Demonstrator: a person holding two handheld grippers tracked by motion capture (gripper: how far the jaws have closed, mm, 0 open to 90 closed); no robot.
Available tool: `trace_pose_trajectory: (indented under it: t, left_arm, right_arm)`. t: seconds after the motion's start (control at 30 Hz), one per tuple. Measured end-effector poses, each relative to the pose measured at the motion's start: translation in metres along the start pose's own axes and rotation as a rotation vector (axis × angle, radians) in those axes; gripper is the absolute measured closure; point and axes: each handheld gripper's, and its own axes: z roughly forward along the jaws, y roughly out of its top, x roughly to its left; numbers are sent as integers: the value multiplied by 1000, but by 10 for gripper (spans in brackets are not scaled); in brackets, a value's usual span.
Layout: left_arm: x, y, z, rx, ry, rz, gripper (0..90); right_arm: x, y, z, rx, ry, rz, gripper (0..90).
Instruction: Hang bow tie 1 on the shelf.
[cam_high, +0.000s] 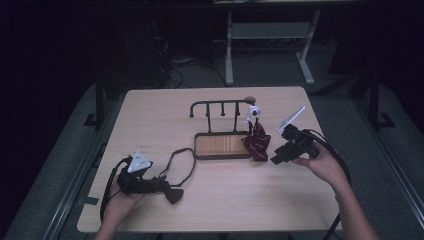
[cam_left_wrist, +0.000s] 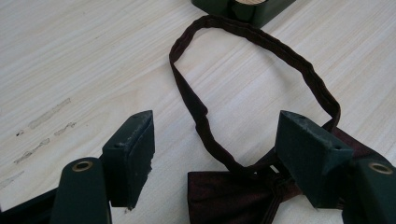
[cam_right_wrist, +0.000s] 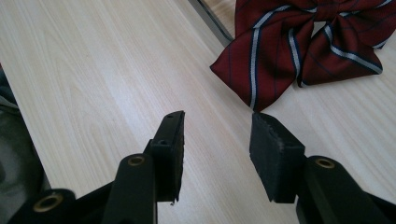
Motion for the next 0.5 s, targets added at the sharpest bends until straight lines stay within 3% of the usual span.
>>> trace_pose_trajectory:
  t: [0.5]
  left_arm:
    - [-1, 0, 0, -3, -4, -3, 291]
  right_arm:
    - [3, -11, 5, -12, 11, 10, 537]
